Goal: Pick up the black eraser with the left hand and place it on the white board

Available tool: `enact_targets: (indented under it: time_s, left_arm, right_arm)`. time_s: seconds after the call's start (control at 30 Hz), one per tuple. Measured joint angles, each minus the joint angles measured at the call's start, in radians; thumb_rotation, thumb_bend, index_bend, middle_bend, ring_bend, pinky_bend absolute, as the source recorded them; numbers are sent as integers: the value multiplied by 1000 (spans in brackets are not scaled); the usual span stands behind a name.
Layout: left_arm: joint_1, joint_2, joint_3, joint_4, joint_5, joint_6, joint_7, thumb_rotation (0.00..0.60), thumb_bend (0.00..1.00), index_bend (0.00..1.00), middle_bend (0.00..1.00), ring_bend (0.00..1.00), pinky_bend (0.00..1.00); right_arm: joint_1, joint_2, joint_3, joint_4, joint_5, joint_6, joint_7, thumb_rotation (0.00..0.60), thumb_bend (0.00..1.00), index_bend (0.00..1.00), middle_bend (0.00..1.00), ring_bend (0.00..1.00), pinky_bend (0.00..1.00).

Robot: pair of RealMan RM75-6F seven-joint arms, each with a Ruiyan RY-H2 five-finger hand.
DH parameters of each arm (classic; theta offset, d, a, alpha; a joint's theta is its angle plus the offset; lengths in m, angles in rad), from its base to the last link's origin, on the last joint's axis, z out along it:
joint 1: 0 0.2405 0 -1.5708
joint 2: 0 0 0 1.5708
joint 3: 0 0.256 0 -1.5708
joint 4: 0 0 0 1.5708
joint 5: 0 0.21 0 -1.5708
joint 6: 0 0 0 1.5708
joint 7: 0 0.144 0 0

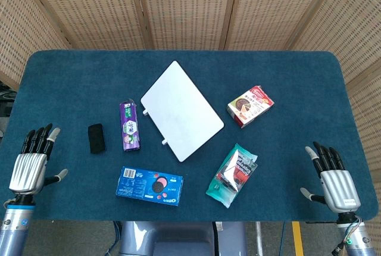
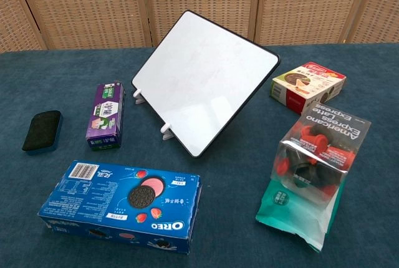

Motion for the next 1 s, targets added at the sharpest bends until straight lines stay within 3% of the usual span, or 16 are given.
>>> enact_targets:
  time_s: [1.0]
  left_arm:
    - [-68,25,-7,36,20,-103,-46,600,155,0,0,0,0]
  right_arm:
    - [-6,5,8,0,14,9,12,600,49,24,0,0,0]
